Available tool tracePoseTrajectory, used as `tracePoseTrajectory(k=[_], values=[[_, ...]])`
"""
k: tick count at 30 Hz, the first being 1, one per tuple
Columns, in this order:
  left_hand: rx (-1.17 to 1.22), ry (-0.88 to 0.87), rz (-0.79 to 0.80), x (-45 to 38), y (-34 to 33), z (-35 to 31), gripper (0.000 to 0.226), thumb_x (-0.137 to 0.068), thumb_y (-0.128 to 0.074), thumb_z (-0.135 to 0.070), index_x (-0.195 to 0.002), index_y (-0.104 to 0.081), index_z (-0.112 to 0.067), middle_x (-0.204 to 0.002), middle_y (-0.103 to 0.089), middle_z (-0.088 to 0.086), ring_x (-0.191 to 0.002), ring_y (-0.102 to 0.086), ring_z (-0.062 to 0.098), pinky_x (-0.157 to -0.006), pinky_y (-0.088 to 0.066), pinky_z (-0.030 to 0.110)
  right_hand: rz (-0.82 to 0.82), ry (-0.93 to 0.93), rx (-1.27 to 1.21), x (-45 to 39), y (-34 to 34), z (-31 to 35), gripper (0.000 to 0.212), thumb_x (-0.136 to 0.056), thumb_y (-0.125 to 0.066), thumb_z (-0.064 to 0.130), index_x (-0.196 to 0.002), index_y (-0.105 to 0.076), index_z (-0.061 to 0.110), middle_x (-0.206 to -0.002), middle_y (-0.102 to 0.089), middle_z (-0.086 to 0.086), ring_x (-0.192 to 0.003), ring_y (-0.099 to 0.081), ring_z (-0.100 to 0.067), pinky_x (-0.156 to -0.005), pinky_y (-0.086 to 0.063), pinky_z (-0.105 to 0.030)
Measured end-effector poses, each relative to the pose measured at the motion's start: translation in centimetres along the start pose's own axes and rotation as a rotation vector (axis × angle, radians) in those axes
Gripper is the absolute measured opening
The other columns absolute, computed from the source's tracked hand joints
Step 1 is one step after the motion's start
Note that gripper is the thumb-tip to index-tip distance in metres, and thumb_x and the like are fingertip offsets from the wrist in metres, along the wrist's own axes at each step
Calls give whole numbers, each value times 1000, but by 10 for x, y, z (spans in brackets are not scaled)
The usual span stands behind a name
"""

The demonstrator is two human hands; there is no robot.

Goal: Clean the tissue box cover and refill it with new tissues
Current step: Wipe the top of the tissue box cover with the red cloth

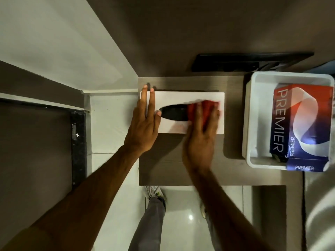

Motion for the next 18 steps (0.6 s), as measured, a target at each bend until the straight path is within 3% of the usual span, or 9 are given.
tracePoseTrajectory(k=[3, 6, 9, 12, 14, 16, 18], values=[[-43, -12, 33, 1, 1, 0, 64, -109, -29, -36, -163, -8, -9, -172, 0, 13, -160, -13, 27, -121, -38, 46, 49, 240, 60, 16, -31, 44, 68, -99, -44, 12, -164, -28, 25, -173, -12, -15, -161, -6, -37, -125, -30, -57], [-75, 1, 35, 1, 4, -1, 64, -108, -25, -40, -163, -8, -10, -173, -1, 12, -158, -21, 28, -118, -43, 44, 127, 389, 169, 16, -26, 29, 88, -89, -49, -1, -166, -16, 26, -175, -4, -13, -161, -3, -34, -126, -29, -55], [-55, 16, 16, 0, 5, -1, 62, -109, -29, -38, -163, -10, -14, -173, -3, 9, -157, -26, 25, -114, -47, 41, 102, 236, 199, 6, 2, -21, 97, -90, -53, -4, -166, -7, 35, -175, 3, -8, -161, 0, -34, -119, -37, -60], [-44, 23, 10, 0, 4, -1, 63, -108, -27, -40, -163, -10, -15, -173, -4, 9, -155, -30, 26, -111, -50, 42, -40, 18, 141, 4, 5, -25, 78, -103, -55, 15, -166, -13, 33, -175, 0, -9, -161, 0, -36, -117, -36, -62], [-46, 14, 8, 0, 3, 0, 63, -108, -26, -40, -163, -9, -15, -173, -3, 9, -154, -32, 26, -110, -51, 43, -82, -36, 65, 10, -11, 2, 71, -104, -53, 16, -165, -20, 29, -175, -4, -12, -161, -1, -39, -116, -37, -63], [-46, 10, 7, 0, 3, -1, 62, -109, -28, -40, -163, -8, -16, -173, -3, 9, -154, -31, 26, -110, -51, 43, -17, 100, 40, 18, -24, 24, 76, -98, -48, 2, -165, -22, 28, -175, -6, -12, -161, 1, -37, -112, -45, -64], [-39, 9, 15, 0, 3, -1, 62, -109, -29, -39, -163, -8, -15, -173, -3, 9, -155, -29, 27, -112, -50, 44, 76, 331, 135, 22, -23, 18, 91, -89, -52, -9, -166, -19, 28, -175, -5, -12, -162, 0, -34, -117, -42, -59]])
Point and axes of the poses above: each hand's wrist, its own x-axis away from the middle knuckle, its own y-axis out of the back of the hand, z = x × y, the point moved 4 cm from there along -x, towards the middle knuckle
